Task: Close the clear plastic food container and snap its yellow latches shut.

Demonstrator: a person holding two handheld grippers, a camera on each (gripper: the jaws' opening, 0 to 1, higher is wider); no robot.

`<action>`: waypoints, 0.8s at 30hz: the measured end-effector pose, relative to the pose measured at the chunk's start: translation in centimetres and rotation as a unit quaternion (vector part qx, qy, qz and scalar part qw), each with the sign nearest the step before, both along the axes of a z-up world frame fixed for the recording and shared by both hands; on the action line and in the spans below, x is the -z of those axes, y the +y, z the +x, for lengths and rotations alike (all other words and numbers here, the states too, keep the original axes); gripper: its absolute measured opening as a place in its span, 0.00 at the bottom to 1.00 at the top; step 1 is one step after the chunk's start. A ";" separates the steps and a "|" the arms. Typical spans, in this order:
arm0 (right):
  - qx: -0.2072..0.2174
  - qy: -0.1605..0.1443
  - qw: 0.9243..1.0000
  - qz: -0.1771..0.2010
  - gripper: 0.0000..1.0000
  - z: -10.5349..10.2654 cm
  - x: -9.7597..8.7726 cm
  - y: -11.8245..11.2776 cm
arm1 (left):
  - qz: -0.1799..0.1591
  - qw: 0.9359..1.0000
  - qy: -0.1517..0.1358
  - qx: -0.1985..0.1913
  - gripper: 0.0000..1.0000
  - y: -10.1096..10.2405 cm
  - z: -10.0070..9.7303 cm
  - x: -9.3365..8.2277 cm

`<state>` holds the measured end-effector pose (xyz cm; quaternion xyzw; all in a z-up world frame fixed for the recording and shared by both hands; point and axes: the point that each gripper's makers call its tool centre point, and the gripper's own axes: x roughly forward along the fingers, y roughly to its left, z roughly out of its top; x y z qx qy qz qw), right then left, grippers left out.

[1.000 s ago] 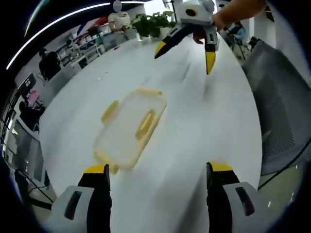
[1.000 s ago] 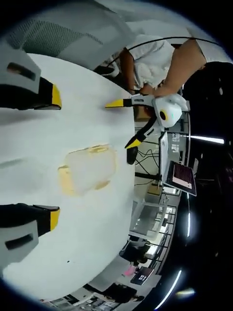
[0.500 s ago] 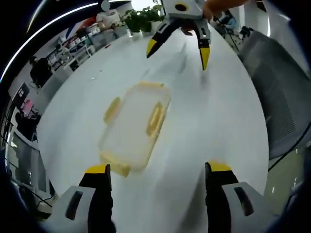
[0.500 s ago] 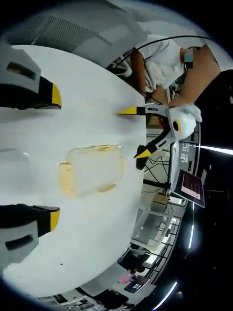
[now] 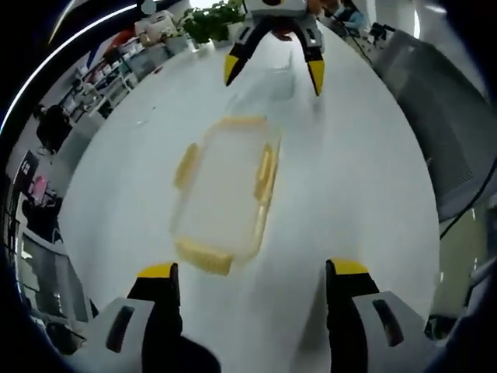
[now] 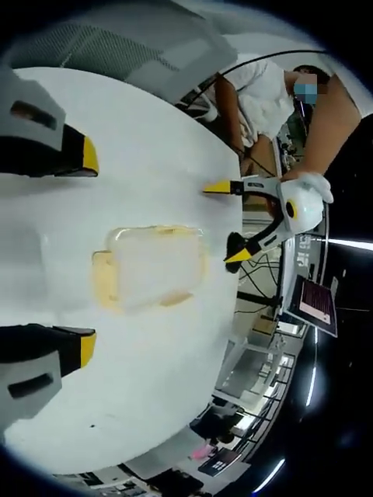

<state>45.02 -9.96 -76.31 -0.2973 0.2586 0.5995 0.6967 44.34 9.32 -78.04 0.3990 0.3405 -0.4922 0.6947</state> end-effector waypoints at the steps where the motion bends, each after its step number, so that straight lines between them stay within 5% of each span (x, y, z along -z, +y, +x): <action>1: -0.001 0.000 1.000 -0.001 0.78 0.1 0.0 0.0 | 0.001 1.000 0.000 0.000 0.75 0.1 0.2 0.0; 10: -0.006 0.006 1.000 -0.015 0.75 1.0 0.4 0.2 | 0.014 1.000 0.002 0.018 0.74 0.3 1.4 -0.1; 14: -0.011 0.014 0.999 -0.027 0.66 1.2 0.8 0.4 | 0.020 0.999 0.007 0.026 0.73 0.5 1.9 0.1; 24: -0.032 0.025 0.998 -0.044 0.67 1.8 1.7 1.0 | 0.031 0.999 0.015 0.040 0.72 0.3 3.1 0.8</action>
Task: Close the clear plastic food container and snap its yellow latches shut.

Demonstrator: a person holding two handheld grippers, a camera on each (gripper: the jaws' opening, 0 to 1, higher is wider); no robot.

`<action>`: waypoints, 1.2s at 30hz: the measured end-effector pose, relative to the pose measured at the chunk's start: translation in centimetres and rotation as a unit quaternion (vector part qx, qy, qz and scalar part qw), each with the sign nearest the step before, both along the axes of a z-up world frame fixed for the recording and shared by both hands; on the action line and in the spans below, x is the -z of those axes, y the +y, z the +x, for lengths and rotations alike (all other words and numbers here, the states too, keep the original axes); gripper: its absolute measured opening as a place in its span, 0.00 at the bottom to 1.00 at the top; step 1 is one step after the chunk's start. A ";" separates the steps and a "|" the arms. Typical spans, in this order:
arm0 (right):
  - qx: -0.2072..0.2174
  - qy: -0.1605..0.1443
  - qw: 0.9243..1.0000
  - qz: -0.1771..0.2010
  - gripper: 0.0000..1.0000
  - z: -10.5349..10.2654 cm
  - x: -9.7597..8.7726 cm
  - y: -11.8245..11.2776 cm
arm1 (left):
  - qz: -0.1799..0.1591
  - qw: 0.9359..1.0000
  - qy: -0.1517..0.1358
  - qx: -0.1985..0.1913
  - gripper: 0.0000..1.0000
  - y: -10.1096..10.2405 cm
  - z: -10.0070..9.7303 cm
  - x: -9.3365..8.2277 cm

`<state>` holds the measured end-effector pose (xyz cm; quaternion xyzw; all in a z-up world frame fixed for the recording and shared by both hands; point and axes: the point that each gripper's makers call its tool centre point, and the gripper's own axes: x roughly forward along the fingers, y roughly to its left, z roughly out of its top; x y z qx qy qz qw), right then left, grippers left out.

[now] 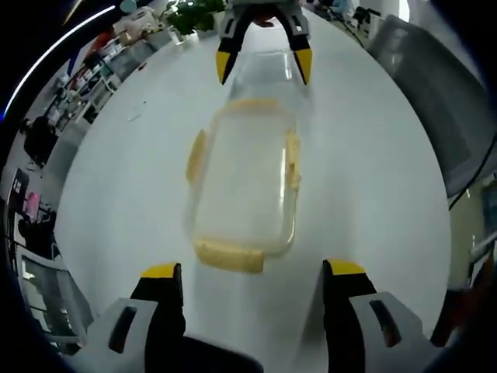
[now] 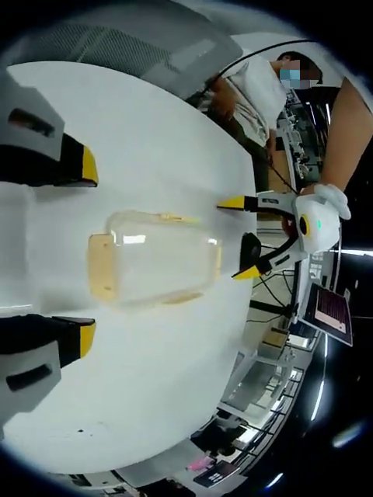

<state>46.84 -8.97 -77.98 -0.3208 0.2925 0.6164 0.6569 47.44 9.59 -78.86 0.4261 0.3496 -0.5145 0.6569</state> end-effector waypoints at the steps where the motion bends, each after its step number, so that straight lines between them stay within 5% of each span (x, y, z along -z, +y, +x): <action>1: -0.001 0.000 1.000 0.001 0.67 0.1 0.0 0.1 | 0.001 1.000 0.002 0.001 0.72 0.0 0.0 0.0; 24: -0.008 0.039 0.999 -0.013 0.64 0.8 0.3 1.5 | 0.004 0.999 0.029 0.022 0.68 -1.2 1.3 0.0; 36: -0.022 0.056 0.996 -0.062 0.62 1.1 1.7 2.3 | 0.045 0.997 0.043 0.052 0.55 -0.4 1.9 0.5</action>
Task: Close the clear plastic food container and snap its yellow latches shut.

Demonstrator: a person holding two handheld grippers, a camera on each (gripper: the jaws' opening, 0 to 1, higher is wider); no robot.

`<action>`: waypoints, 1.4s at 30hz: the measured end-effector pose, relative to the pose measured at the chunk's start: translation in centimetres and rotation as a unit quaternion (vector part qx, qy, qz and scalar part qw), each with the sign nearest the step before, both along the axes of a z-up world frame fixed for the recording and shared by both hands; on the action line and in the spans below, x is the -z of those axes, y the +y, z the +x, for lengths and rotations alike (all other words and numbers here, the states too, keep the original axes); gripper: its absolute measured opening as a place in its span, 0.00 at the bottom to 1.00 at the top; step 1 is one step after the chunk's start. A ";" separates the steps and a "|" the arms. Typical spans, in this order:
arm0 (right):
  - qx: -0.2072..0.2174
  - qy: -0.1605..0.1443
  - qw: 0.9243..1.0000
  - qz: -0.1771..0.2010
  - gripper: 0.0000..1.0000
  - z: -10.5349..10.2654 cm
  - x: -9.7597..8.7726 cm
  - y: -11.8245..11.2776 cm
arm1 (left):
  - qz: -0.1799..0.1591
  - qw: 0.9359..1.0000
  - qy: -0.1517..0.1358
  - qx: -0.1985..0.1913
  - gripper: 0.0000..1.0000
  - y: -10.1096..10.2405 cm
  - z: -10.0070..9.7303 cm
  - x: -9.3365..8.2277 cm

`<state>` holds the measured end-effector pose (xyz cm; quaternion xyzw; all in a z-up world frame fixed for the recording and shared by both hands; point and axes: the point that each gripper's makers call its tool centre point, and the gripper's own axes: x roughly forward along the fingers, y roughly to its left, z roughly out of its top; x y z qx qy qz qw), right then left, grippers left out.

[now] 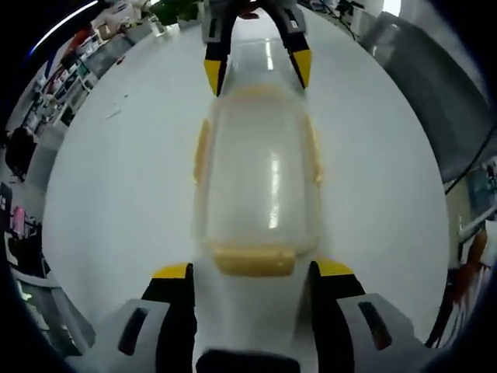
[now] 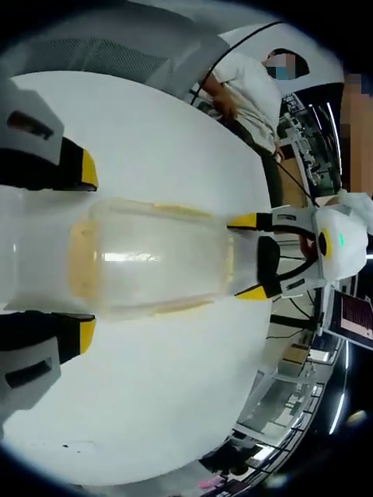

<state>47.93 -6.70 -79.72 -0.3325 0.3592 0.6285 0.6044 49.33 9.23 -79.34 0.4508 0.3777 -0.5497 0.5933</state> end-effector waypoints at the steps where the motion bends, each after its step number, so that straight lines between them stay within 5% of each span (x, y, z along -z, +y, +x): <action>1: -0.003 -0.001 1.000 -0.010 0.62 0.0 0.3 -0.1 | -0.004 1.000 0.005 -0.002 0.55 -0.1 -0.1 0.0; 12: -0.012 -0.022 0.999 -0.032 0.56 0.8 0.8 -0.2 | -0.004 1.000 0.013 0.006 0.58 -0.2 0.4 0.2; 23: -0.012 -0.024 0.999 -0.034 0.50 0.7 0.8 -0.1 | -0.006 0.999 0.033 0.002 0.40 -0.5 -0.3 0.3; 28: -0.003 -0.024 0.999 -0.044 0.38 0.6 0.7 -0.6 | -0.009 0.999 0.041 -0.011 0.39 -0.4 -0.4 0.3; 42: -0.014 -0.027 0.998 -0.046 0.38 0.6 0.8 -0.3 | -0.007 0.999 0.046 -0.010 0.39 -0.4 -0.8 0.4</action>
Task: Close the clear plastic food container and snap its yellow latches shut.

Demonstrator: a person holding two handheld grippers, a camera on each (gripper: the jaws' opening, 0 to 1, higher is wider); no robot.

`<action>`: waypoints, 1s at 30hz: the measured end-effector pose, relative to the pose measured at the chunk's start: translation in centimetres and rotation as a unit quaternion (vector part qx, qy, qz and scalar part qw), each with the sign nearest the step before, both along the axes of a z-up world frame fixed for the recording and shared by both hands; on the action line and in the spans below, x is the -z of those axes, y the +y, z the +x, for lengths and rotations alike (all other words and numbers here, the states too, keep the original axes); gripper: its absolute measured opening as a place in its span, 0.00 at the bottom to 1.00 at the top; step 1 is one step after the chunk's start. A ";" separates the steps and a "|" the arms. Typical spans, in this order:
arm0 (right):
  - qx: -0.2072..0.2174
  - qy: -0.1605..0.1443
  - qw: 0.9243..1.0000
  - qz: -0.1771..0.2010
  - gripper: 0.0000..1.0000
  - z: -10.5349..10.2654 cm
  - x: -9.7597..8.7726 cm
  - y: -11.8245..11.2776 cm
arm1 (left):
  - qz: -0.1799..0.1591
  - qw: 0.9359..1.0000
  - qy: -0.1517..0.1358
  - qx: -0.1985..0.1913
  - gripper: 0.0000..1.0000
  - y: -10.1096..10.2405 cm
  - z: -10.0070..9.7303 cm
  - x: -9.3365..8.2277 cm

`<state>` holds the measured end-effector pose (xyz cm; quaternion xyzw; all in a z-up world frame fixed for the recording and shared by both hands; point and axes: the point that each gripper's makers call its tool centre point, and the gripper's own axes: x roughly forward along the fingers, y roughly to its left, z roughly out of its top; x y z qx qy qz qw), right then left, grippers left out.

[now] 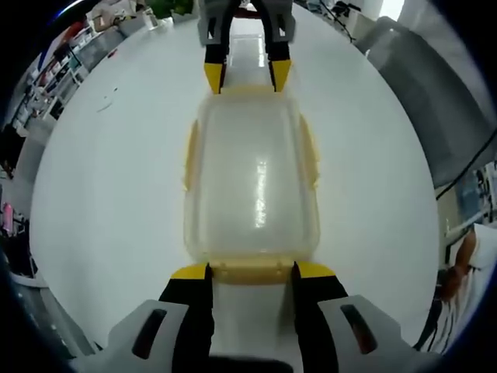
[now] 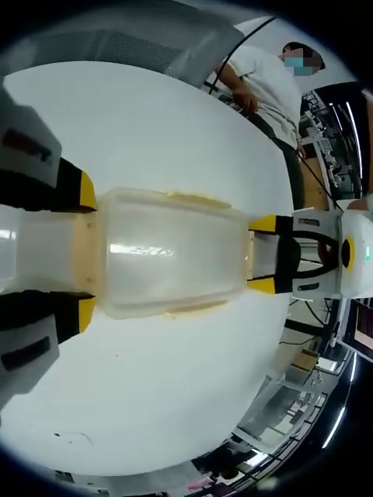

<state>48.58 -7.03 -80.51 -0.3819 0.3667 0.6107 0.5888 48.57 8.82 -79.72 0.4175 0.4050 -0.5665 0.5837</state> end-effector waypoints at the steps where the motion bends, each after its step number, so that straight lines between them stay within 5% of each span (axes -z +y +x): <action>1: 0.000 0.001 1.000 0.001 0.38 0.0 0.0 0.0 | 0.000 1.000 0.000 0.001 0.39 0.0 0.0 0.0; 30: -0.006 -0.011 1.000 0.020 0.34 -0.4 -1.3 0.6 | 0.021 0.999 -0.019 -0.044 0.35 0.6 -0.5 -0.7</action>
